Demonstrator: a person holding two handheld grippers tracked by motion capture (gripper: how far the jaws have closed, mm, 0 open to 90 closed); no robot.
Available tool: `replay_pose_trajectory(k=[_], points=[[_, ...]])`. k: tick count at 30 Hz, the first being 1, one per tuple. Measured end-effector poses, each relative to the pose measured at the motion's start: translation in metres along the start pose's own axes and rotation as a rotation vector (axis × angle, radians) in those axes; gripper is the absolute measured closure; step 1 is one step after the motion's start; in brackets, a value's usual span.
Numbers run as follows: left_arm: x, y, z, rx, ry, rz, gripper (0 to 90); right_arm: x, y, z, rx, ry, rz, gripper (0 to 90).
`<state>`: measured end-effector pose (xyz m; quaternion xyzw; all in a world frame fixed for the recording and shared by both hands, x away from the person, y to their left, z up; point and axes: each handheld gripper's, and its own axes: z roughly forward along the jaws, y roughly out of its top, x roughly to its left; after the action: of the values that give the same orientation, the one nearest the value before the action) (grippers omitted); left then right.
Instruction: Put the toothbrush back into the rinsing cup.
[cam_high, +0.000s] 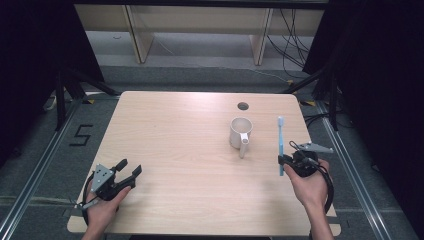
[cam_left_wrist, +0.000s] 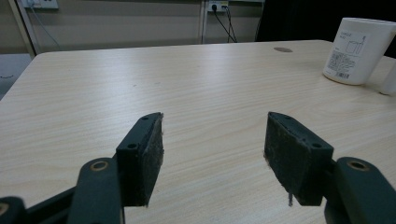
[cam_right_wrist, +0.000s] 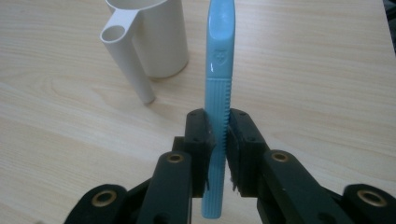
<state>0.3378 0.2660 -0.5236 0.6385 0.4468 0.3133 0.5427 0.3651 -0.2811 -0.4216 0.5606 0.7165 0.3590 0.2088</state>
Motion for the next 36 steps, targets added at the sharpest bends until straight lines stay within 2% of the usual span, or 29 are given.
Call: replay_pose_trajectory(k=[2, 3, 4, 6, 10, 11, 14, 17, 18, 19, 20, 21, 23, 24, 25, 26, 28, 29, 32, 34, 35, 36], points=[[0.0, 0.0, 0.0, 0.0, 0.0, 0.001, 37.2, 0.001, 0.0, -0.001, -0.016, 0.001, 0.009, 79.3], [0.0, 0.0, 0.0, 0.0, 0.0, 0.0, 37.2, 0.001, 0.0, -0.002, -0.025, -0.01, -0.014, 79.3], [0.0, 0.0, 0.0, 0.0, 0.0, 0.0, 37.2, 0.002, -0.001, 0.0, -0.04, 0.0, 0.006, 79.3], [0.0, 0.0, 0.0, 0.0, 0.001, -0.002, 37.2, 0.002, 0.0, -0.001, -0.047, -0.017, -0.005, 79.3], [0.0, 0.0, 0.0, 0.0, 0.004, 0.0, 37.2, 0.004, 0.0, 0.001, -0.082, 0.001, 0.007, 79.4], [0.0, 0.0, -0.001, 0.0, 0.004, 0.0, 37.3, 0.005, 0.0, 0.002, -0.094, 0.01, 0.028, 79.4], [0.0, 0.0, -0.001, -0.002, 0.006, -0.004, 37.3, 0.005, 0.001, 0.003, -0.112, -0.005, 0.007, 79.4], [0.0, 0.0, -0.001, -0.008, 0.006, -0.015, 37.2, 0.005, 0.002, 0.003, -0.142, 0.011, 0.015, 79.4], [0.0, 0.0, -0.001, -0.007, 0.006, -0.017, 37.2, 0.008, 0.003, 0.004, -0.151, 0.02, 0.054, 79.4], [0.001, 0.0, -0.001, -0.006, 0.006, -0.019, 37.2, 0.007, 0.003, 0.004, -0.158, 0.014, 0.052, 79.4], [0.001, 0.0, -0.001, -0.006, 0.006, -0.021, 37.3, 0.005, 0.004, 0.005, -0.172, 0.009, 0.021, 79.4], [0.001, 0.0, -0.001, 0.0, 0.01, -0.022, 37.4, 0.005, 0.005, 0.005, -0.188, 0.013, 0.018, 79.3], [0.001, 0.0, 0.0, 0.0, 0.012, -0.022, 37.5, 0.005, 0.006, 0.006, -0.196, 0.022, 0.026, 79.4], [0.001, 0.0, 0.0, 0.0, 0.013, -0.021, 37.5, 0.008, 0.006, 0.005, -0.199, 0.029, 0.062, 79.4], [0.0, 0.0, -0.001, 0.002, 0.011, -0.017, 37.7, 0.008, 0.006, 0.005, -0.204, 0.028, 0.066, 79.4], [0.0, 0.0, -0.001, 0.003, 0.014, -0.014, 37.7, 0.004, 0.006, 0.005, -0.228, 0.014, 0.019, 79.3], [-0.001, 0.0, -0.001, 0.002, 0.013, -0.001, 37.8, 0.005, 0.006, 0.005, -0.237, 0.021, 0.037, 79.4], [-0.001, 0.0, -0.001, -0.004, 0.009, -0.001, 37.7, 0.004, 0.006, 0.005, -0.247, 0.021, 0.026, 79.4], [-0.001, -0.001, -0.002, -0.015, 0.014, -0.006, 37.7, 0.008, 0.007, 0.006, -0.261, 0.017, 0.036, 79.4], [-0.001, -0.001, -0.001, -0.031, 0.001, -0.006, 37.7, 0.01, 0.009, 0.005, -0.286, 0.016, 0.027, 79.3], [0.0, -0.002, -0.001, -0.033, 0.0, -0.007, 37.7, 0.012, 0.009, 0.004, -0.285, 0.017, 0.052, 79.3], [0.0, -0.001, -0.001, -0.031, 0.002, -0.009, 37.8, 0.012, 0.01, 0.004, -0.3, 0.023, 0.031, 79.4]])
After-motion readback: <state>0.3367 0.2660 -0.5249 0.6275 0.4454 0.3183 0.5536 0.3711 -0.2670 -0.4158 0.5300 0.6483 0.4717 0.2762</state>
